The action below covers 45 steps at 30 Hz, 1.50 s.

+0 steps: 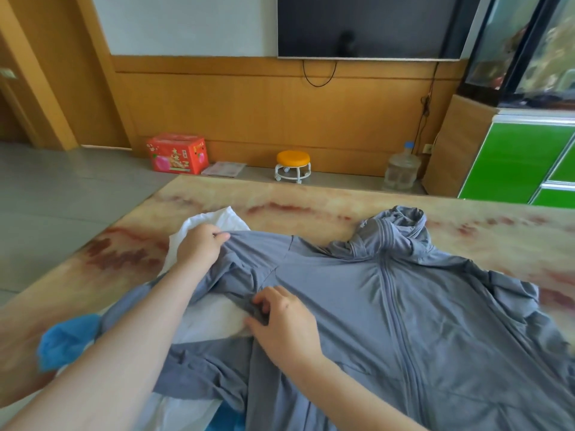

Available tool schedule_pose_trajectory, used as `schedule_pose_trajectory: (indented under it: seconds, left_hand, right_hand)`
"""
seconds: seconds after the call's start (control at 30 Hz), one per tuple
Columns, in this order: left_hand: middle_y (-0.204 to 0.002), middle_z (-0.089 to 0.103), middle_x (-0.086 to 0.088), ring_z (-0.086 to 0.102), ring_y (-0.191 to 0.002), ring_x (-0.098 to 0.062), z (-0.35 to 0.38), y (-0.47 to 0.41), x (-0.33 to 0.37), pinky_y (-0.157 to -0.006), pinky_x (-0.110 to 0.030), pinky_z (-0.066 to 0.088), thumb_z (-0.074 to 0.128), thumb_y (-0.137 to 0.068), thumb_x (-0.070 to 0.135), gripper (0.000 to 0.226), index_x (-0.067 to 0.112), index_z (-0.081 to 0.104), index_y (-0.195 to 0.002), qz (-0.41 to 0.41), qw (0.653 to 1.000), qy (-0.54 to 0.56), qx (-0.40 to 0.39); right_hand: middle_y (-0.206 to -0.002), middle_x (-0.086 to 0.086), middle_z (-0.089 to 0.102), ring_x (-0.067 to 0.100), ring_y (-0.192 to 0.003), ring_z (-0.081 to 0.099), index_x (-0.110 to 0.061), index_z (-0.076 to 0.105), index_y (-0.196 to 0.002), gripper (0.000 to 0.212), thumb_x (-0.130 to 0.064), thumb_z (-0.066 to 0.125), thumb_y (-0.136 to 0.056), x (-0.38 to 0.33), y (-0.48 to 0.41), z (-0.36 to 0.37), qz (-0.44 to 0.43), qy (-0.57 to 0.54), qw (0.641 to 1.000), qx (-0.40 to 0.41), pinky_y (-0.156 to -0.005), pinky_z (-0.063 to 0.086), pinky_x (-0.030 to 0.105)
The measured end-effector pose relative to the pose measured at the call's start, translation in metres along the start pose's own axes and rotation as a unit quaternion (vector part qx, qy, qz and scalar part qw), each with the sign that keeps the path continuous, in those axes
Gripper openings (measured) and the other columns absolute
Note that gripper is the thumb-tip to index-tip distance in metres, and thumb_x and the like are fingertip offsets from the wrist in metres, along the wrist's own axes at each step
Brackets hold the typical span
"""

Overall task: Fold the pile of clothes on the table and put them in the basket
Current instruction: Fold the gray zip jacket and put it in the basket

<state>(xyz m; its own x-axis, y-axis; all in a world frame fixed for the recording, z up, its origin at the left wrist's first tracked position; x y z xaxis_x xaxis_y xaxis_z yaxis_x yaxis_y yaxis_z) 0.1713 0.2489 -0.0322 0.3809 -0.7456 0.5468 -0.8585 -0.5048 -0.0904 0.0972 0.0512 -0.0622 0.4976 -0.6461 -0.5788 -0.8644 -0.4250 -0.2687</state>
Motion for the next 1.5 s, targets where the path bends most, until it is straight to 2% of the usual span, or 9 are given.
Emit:
schedule_pose_trajectory:
  seconds: [0.13, 0.37, 0.57, 0.73, 0.9, 1.0, 1.2, 1.33, 1.5]
  left_hand:
    - [-0.054, 0.040, 0.000, 0.042, -0.054, -0.016, -0.002, 0.005, -0.004, -0.051, -0.028, 0.025, 0.064, -0.080, 0.054, 0.054, 0.013, 0.038, -0.056, -0.030, 0.998, 0.010, -0.062]
    - [-0.053, 0.037, 0.002, 0.034, -0.051, -0.015, -0.005, -0.004, -0.019, -0.049, -0.028, 0.021, 0.066, -0.086, 0.026, 0.040, 0.012, 0.043, -0.055, 0.011, 0.998, 0.055, -0.027]
    - [-0.077, 0.064, -0.005, 0.058, -0.073, -0.026, -0.012, -0.032, -0.018, -0.060, -0.031, 0.034, 0.063, -0.089, 0.027, 0.019, 0.012, 0.066, -0.077, 0.114, 0.990, -0.085, 0.013]
    - [-0.087, 0.066, 0.007, 0.061, -0.093, -0.021, 0.003, -0.026, -0.041, -0.082, -0.037, 0.047, 0.063, -0.083, 0.046, 0.017, 0.030, 0.058, -0.079, 0.074, 0.996, -0.040, -0.023]
    - [-0.115, 0.061, -0.017, 0.055, -0.089, -0.023, -0.015, -0.014, -0.035, -0.075, -0.030, 0.043, 0.055, -0.077, 0.069, 0.074, 0.003, 0.061, -0.111, -0.092, 0.980, -0.069, -0.161]
    - [-0.100, 0.064, -0.008, 0.055, -0.084, -0.021, -0.031, -0.010, -0.054, -0.070, -0.026, 0.039, 0.069, -0.079, 0.047, 0.051, 0.000, 0.066, -0.096, -0.088, 0.973, -0.109, -0.185]
    - [-0.083, 0.059, -0.010, 0.052, -0.083, -0.025, -0.038, -0.006, -0.075, -0.069, -0.029, 0.032, 0.064, -0.088, 0.022, 0.021, 0.004, 0.061, -0.078, -0.055, 0.991, 0.109, -0.052]
    - [-0.078, 0.062, -0.005, 0.056, -0.080, -0.027, -0.036, -0.010, -0.068, -0.066, -0.032, 0.037, 0.057, -0.092, 0.025, 0.021, 0.008, 0.059, -0.079, 0.002, 0.998, 0.039, 0.045]
    - [-0.079, 0.064, -0.001, 0.058, -0.076, -0.022, -0.024, -0.009, -0.074, -0.059, -0.029, 0.037, 0.058, -0.091, 0.031, 0.018, 0.018, 0.060, -0.079, 0.061, 0.978, -0.198, -0.006]
  right_hand:
    - [-0.103, -0.006, 0.053, 0.016, -0.095, 0.054, -0.028, 0.055, -0.112, 0.039, -0.044, 0.063, -0.077, 0.003, -0.010, 0.008, -0.005, 0.063, 0.997, 0.039, -0.062, 0.038, 0.024]
    - [-0.075, -0.004, 0.052, 0.020, -0.067, 0.050, -0.020, 0.066, -0.066, 0.003, -0.018, 0.068, -0.068, -0.012, -0.018, 0.009, -0.134, 0.107, 0.973, 0.151, -0.052, 0.041, 0.029]
    - [-0.068, -0.009, 0.051, 0.015, -0.064, 0.049, -0.030, 0.070, -0.077, 0.019, -0.028, 0.052, -0.082, -0.004, -0.015, 0.024, -0.181, 0.089, 0.975, 0.094, -0.049, 0.043, 0.024]
    - [-0.105, -0.001, 0.051, 0.022, -0.098, 0.044, -0.031, 0.041, -0.139, 0.048, -0.035, 0.045, -0.091, 0.002, -0.004, 0.023, -0.167, 0.048, 0.984, -0.039, -0.087, 0.039, 0.032]
    - [-0.085, -0.008, 0.055, 0.016, -0.077, 0.053, -0.027, 0.064, -0.095, 0.029, -0.042, 0.056, -0.072, -0.004, -0.006, 0.012, -0.128, 0.064, 0.984, 0.102, -0.065, 0.047, 0.023]
    - [-0.076, -0.008, 0.055, 0.014, -0.071, 0.053, -0.027, 0.067, -0.080, 0.024, -0.043, 0.069, -0.063, -0.027, -0.023, 0.021, -0.117, 0.079, 0.986, 0.088, -0.061, 0.044, 0.021]
    - [-0.053, -0.011, 0.048, 0.011, -0.054, 0.048, -0.028, 0.057, -0.051, 0.023, -0.026, 0.081, -0.048, -0.049, -0.040, 0.044, -0.126, 0.133, 0.982, 0.050, -0.049, 0.038, 0.020]
    - [-0.061, -0.010, 0.049, 0.011, -0.057, 0.043, -0.025, 0.059, -0.066, 0.014, -0.018, 0.059, -0.078, -0.053, -0.027, 0.040, -0.222, 0.062, 0.965, 0.127, -0.057, 0.028, 0.021]
    - [-0.070, -0.011, 0.056, 0.013, -0.067, 0.055, -0.035, 0.071, -0.071, 0.031, -0.037, 0.040, -0.078, -0.041, -0.026, 0.058, -0.201, 0.102, 0.974, 0.010, -0.058, 0.040, 0.019]
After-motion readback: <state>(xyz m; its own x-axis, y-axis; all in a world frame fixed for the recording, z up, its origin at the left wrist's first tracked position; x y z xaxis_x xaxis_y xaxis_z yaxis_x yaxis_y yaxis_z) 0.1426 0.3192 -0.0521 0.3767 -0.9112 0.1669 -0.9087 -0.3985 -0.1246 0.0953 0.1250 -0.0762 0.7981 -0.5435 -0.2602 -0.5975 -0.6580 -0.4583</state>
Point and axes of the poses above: each hand's wrist, its own y-axis away from the middle knuckle, its own z-axis out of the palm, x = y × z, the point moved 2 cm from there along -y, towards the middle knuckle
